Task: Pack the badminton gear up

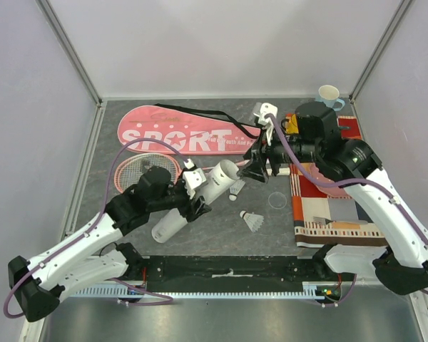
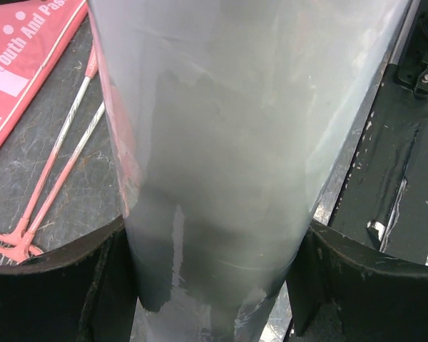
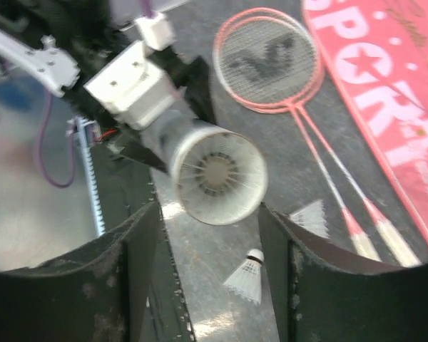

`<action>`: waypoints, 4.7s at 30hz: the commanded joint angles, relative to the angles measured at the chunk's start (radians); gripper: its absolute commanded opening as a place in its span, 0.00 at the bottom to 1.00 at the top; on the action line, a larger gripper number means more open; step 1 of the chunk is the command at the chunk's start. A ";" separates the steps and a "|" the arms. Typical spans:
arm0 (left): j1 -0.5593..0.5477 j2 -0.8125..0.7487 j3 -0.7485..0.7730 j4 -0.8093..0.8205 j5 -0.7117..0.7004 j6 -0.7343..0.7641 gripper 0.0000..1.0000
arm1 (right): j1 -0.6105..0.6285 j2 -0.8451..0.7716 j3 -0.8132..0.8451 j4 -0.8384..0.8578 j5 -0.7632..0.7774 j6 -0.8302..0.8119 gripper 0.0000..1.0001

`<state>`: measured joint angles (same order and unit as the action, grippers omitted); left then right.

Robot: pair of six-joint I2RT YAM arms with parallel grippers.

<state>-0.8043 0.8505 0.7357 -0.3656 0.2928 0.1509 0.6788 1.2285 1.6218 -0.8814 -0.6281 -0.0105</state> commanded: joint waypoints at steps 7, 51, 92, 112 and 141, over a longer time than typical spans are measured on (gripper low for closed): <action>0.001 -0.065 0.011 0.037 -0.155 0.015 0.18 | -0.152 -0.087 -0.233 0.216 0.620 0.326 0.52; 0.001 -0.085 0.005 0.051 -0.109 0.006 0.19 | -0.214 0.608 -0.456 0.561 -0.080 0.061 0.17; -0.001 -0.037 0.011 0.050 -0.124 0.007 0.17 | 0.033 -0.218 -0.388 0.691 0.176 0.326 0.00; 0.001 -0.036 0.011 0.050 -0.123 0.009 0.17 | 0.185 -0.136 -0.465 0.774 0.298 0.423 0.27; 0.001 -0.059 0.011 0.045 -0.149 0.006 0.17 | 0.096 -0.580 -0.838 0.220 0.810 0.770 0.79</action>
<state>-0.8043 0.8089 0.7296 -0.3641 0.1581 0.1505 0.7818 0.6472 0.9112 -0.4980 0.2638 0.5968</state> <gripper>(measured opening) 0.741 0.781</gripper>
